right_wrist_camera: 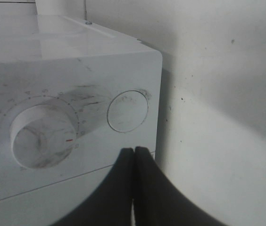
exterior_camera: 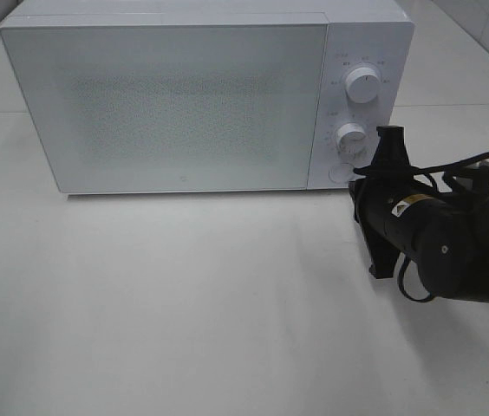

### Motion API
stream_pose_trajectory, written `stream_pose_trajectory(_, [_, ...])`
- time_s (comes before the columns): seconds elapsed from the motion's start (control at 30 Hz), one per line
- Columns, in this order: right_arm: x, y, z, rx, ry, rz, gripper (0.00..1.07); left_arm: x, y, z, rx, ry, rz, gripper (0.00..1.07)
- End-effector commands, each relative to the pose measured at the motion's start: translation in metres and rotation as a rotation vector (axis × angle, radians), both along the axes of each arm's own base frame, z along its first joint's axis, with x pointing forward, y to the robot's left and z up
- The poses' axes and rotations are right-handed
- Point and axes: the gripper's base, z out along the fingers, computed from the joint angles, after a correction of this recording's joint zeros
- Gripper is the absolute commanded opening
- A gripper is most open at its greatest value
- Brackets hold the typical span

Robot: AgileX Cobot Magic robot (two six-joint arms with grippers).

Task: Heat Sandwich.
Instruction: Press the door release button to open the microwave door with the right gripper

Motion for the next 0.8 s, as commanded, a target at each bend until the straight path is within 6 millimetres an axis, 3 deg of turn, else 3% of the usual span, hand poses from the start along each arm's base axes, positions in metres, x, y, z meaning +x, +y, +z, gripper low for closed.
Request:
stream_pose_trajectory(0.03, [0.012,0.002,-0.003,0.000,-0.007,0.007,0.00,-0.004,-0.001,0.000,-0.004,-0.032,-0.004,1.01])
stream_pose_trajectory(0.5, [0.052,0.000,-0.019,0.002,0.029,-0.015,0.00,-0.004,-0.001,0.000,-0.004,-0.032,-0.004,1.01])
stream_pose_trajectory(0.8, [0.071,-0.004,-0.015,-0.005,0.000,-0.033,0.00,-0.004,-0.001,0.000,-0.004,-0.032,-0.004,1.01])
